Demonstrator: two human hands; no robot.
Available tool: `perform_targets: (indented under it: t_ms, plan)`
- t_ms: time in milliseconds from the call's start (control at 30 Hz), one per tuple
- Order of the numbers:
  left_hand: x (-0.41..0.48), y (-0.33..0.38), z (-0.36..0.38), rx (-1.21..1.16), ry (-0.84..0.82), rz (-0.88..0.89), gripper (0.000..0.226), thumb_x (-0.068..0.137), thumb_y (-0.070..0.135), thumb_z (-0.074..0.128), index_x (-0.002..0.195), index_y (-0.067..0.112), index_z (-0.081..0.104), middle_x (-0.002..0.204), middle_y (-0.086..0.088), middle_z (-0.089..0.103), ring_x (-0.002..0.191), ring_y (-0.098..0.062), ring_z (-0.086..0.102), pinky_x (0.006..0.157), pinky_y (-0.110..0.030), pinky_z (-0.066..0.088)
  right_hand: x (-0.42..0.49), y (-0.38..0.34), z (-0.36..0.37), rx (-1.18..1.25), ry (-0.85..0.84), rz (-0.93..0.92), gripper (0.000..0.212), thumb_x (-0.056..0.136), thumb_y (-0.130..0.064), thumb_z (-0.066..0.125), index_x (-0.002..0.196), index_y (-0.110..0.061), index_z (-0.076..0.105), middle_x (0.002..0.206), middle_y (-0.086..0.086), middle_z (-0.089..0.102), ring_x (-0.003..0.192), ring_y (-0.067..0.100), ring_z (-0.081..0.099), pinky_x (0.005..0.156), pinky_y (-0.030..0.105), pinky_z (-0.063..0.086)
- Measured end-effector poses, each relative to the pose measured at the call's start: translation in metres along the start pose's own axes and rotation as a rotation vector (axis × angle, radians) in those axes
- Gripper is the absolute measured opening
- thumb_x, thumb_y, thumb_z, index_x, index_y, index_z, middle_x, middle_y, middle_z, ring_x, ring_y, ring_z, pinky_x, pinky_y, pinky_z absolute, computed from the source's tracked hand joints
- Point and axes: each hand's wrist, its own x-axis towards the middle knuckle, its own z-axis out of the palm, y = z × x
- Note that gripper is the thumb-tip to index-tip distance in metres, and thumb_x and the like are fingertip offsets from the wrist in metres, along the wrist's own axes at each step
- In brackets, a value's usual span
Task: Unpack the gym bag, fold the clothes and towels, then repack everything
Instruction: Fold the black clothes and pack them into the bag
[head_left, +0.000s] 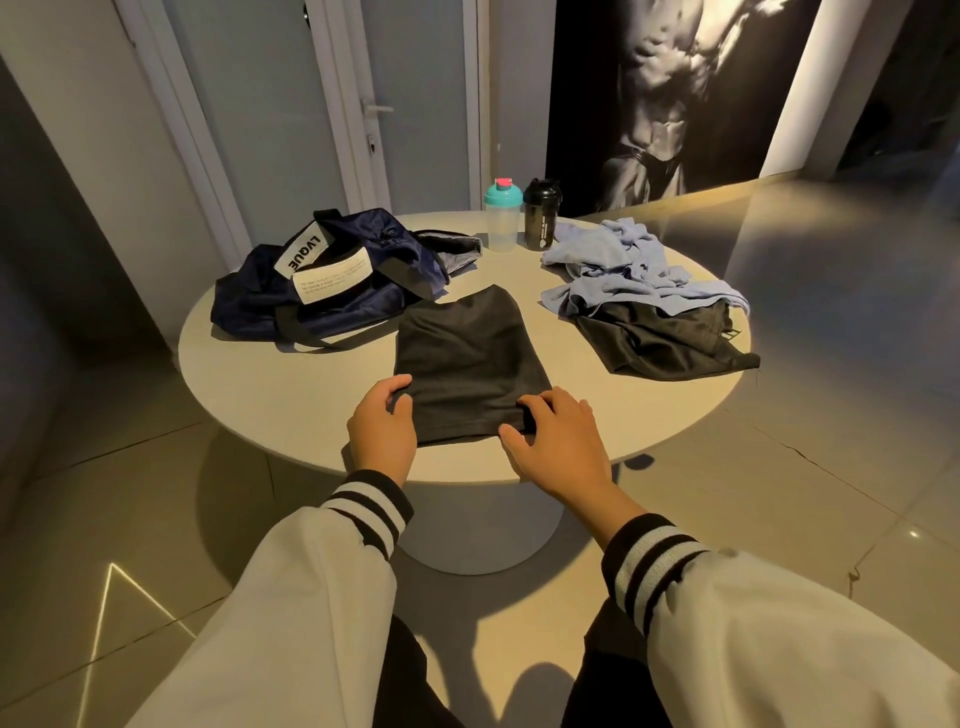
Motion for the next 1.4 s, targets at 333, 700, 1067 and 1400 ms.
perform_targets:
  t_ms: [333, 700, 1067, 1400]
  plan:
    - [-0.012, -0.004, -0.022, 0.036, -0.229, -0.016, 0.064, 0.091, 0.015, 0.068, 0.144, 0.031, 0.037, 0.125, 0.002, 0.057, 0.106, -0.018, 0.062, 0.092, -0.042, 0.059, 0.006, -0.033, 0.010, 0.029, -0.080, -0.306, 0.053, 0.094, -0.054, 0.048, 0.141, -0.029, 0.052, 0.143, -0.002, 0.047, 0.136, 0.019, 0.039, 0.123, 0.046, 0.018]
    - [-0.005, -0.008, -0.013, 0.078, -0.128, -0.073, 0.048, 0.099, 0.017, 0.060, 0.142, 0.029, 0.042, 0.095, 0.001, 0.066, 0.097, -0.024, 0.065, 0.102, -0.053, 0.049, 0.012, -0.060, 0.031, -0.028, -0.164, -0.205, 0.046, 0.107, -0.042, 0.031, 0.147, -0.028, 0.045, 0.149, -0.002, 0.046, 0.142, 0.017, 0.034, 0.123, 0.049, 0.007]
    - [-0.003, 0.002, 0.004, 0.468, -0.133, -0.006, 0.056, 0.100, 0.031, 0.052, 0.149, 0.038, 0.026, 0.117, -0.002, 0.063, 0.107, -0.025, 0.057, 0.109, -0.046, 0.029, 0.012, -0.052, 0.015, -0.054, -0.078, 0.048, 0.040, 0.103, -0.041, 0.037, 0.134, -0.023, 0.056, 0.145, 0.004, 0.048, 0.141, 0.024, 0.033, 0.119, 0.047, 0.019]
    - [0.047, 0.015, 0.012, 0.577, -0.312, -0.018, 0.027, 0.101, 0.045, 0.041, 0.116, 0.037, 0.062, 0.125, 0.000, 0.060, 0.116, -0.027, 0.047, 0.100, -0.044, 0.033, 0.057, -0.059, -0.003, -0.061, -0.173, 0.053, 0.046, 0.096, -0.043, 0.049, 0.138, -0.025, 0.051, 0.143, 0.004, 0.044, 0.137, 0.028, 0.032, 0.111, 0.049, 0.025]
